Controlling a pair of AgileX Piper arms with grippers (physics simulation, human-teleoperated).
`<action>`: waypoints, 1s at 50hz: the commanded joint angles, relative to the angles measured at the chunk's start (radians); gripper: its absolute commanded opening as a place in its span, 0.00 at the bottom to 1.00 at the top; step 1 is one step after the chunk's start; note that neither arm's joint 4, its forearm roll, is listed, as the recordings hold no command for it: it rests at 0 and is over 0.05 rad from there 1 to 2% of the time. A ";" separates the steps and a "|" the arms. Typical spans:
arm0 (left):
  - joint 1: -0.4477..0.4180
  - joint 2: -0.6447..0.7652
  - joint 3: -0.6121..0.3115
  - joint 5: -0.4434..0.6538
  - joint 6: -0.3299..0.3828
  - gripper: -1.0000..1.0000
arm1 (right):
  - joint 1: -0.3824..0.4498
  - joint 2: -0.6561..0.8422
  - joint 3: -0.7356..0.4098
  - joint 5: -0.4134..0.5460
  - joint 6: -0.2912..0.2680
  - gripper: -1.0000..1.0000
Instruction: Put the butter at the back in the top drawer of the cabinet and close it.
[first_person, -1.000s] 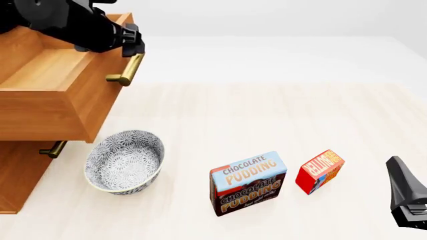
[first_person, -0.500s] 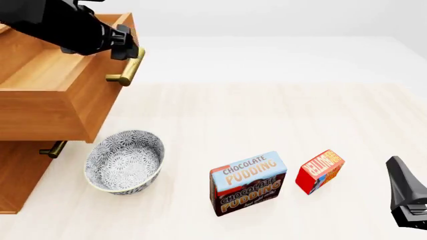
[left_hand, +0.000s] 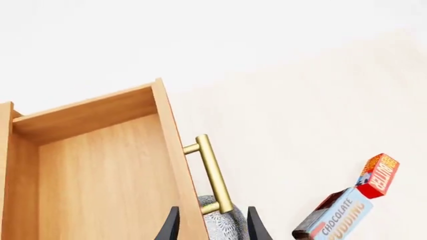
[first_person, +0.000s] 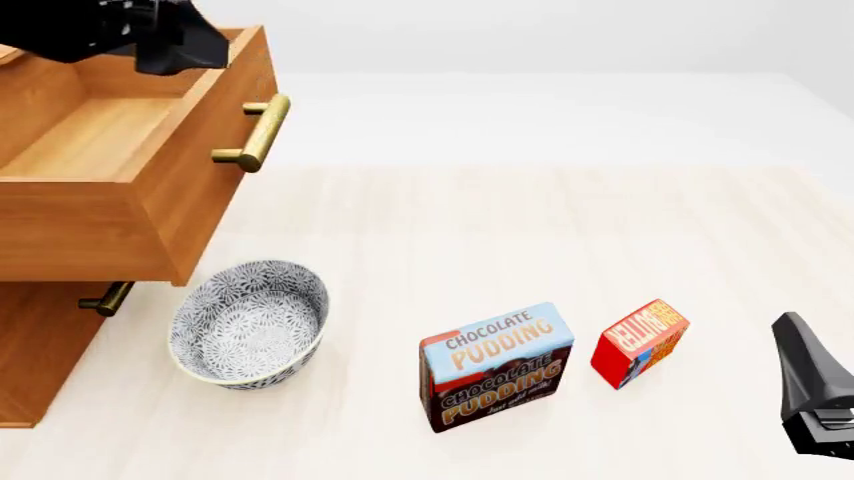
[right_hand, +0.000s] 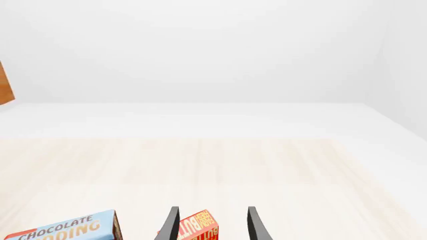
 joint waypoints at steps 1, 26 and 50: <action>-0.015 -0.062 -0.014 0.034 0.003 1.00 | 0.000 0.000 0.000 0.000 0.000 1.00; -0.109 -0.051 -0.002 -0.016 -0.002 1.00 | 0.000 0.000 0.000 0.000 0.000 1.00; -0.229 0.091 -0.041 -0.085 -0.043 1.00 | 0.000 0.000 0.000 0.000 0.000 1.00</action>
